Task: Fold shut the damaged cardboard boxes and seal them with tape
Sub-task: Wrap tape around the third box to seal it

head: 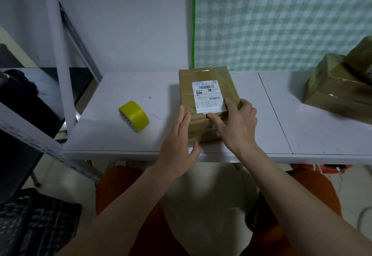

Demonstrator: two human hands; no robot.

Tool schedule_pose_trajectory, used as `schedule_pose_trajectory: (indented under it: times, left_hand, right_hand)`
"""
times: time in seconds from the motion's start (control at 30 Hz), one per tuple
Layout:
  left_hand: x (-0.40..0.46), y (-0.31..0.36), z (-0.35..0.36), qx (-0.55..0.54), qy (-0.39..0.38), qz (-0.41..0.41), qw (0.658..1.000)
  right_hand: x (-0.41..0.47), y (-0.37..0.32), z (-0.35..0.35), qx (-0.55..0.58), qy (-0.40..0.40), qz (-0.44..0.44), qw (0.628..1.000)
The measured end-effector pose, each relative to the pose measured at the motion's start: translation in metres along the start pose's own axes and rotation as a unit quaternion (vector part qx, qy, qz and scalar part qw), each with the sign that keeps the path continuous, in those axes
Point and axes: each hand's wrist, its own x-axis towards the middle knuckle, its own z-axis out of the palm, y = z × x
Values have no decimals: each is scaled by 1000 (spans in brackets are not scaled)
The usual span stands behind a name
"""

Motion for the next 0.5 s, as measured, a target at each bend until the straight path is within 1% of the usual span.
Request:
schedule_pose_trajectory:
  times: [0.17,0.27,0.33,0.4,0.43,0.5]
  left_hand:
    - [7,-6,-6,27,-32,19,999]
    - [7,-9,-15,4,-30,28,999]
    - [2,-10,-21,-25,12,11,1000]
    - [-6,-13,-27,-37,77,-18,996]
    - [-10,-18,-29,-28,105,-24,994]
    - [-16,-31,-30,-21,136,-46,989]
  right_hand:
    - [-2,-1,5,-14,6,-5,1000]
    - [-2,-1,3,-14,16,-13,1000]
    - [0,-5,0,9,56,-63,996]
    - [0,-19,-2,48,89,-128,987]
    - [-1,-28,-2,57,93,-156,982]
    - [-5,-49,2,70,85,-224,968]
